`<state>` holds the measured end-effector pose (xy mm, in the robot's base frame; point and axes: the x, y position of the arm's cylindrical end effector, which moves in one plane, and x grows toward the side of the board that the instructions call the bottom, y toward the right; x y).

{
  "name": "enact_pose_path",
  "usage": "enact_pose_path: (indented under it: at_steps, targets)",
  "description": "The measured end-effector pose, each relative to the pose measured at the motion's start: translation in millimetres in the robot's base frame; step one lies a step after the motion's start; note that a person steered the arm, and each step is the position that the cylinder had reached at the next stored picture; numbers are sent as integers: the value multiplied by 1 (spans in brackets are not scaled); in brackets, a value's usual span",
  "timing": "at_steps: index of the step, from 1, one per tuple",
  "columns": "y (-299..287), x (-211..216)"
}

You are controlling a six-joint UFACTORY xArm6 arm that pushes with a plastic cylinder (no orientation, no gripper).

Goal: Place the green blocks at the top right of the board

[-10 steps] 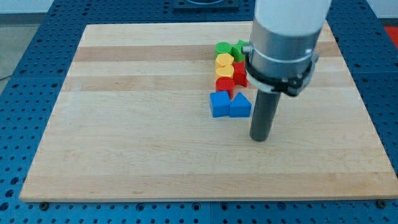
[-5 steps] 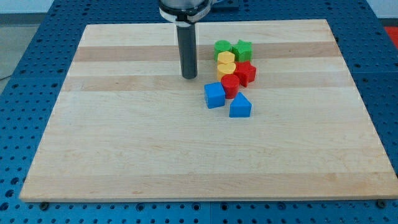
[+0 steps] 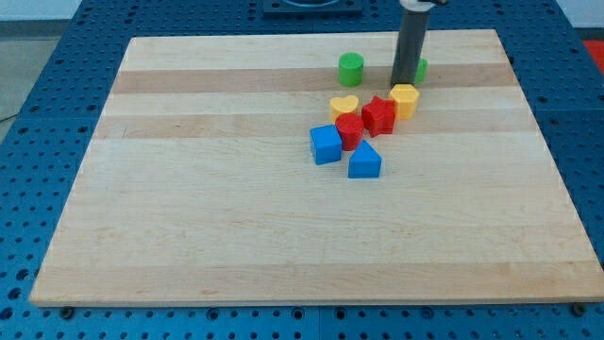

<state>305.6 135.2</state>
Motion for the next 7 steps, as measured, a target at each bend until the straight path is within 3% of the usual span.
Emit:
enact_pose_path:
  at_steps: [1, 2, 4, 6, 7]
  targets:
    - [6, -64]
    - [7, -83]
    - [1, -51]
    - [-66, -112]
    - [-58, -113]
